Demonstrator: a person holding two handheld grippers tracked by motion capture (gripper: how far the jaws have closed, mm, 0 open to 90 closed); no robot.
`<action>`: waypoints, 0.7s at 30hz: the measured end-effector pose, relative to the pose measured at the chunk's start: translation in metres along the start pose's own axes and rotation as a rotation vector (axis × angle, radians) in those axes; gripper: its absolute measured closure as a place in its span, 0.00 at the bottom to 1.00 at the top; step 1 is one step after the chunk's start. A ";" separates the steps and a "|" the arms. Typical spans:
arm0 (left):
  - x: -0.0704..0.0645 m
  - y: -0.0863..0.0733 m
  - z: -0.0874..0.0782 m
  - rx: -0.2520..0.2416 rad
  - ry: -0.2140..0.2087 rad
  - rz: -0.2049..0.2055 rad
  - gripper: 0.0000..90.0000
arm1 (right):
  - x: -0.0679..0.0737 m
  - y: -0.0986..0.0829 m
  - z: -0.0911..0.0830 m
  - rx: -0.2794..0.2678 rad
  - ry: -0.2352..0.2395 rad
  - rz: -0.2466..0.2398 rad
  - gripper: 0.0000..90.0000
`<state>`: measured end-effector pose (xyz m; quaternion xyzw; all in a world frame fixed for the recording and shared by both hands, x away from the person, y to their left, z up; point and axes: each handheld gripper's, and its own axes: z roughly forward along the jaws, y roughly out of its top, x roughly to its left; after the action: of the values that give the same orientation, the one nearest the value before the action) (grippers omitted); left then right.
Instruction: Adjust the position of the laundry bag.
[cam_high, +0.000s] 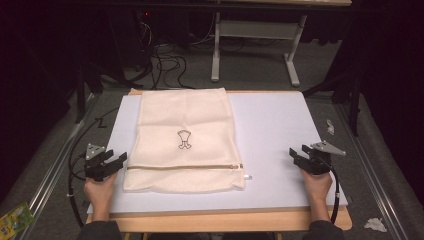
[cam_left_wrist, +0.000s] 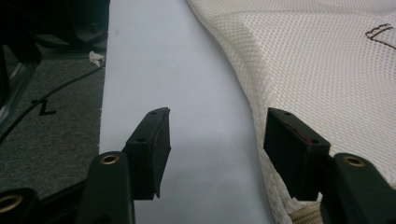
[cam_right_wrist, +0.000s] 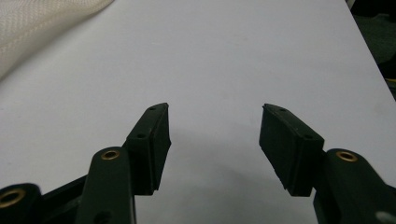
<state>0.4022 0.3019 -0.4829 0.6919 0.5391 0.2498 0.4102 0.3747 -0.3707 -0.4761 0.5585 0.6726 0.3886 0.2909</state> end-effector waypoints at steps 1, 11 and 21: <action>0.000 0.000 0.000 -0.002 0.002 0.004 0.46 | 0.000 0.000 0.000 0.001 0.001 0.002 0.49; -0.002 -0.001 -0.001 -0.011 0.008 0.023 0.47 | 0.000 0.001 0.001 0.017 -0.002 0.006 0.48; -0.004 0.000 0.000 -0.005 -0.009 0.049 0.44 | -0.002 0.002 0.004 0.044 0.004 0.021 0.47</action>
<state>0.4008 0.2985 -0.4825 0.7049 0.5195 0.2581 0.4081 0.3793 -0.3719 -0.4766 0.5707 0.6758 0.3781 0.2732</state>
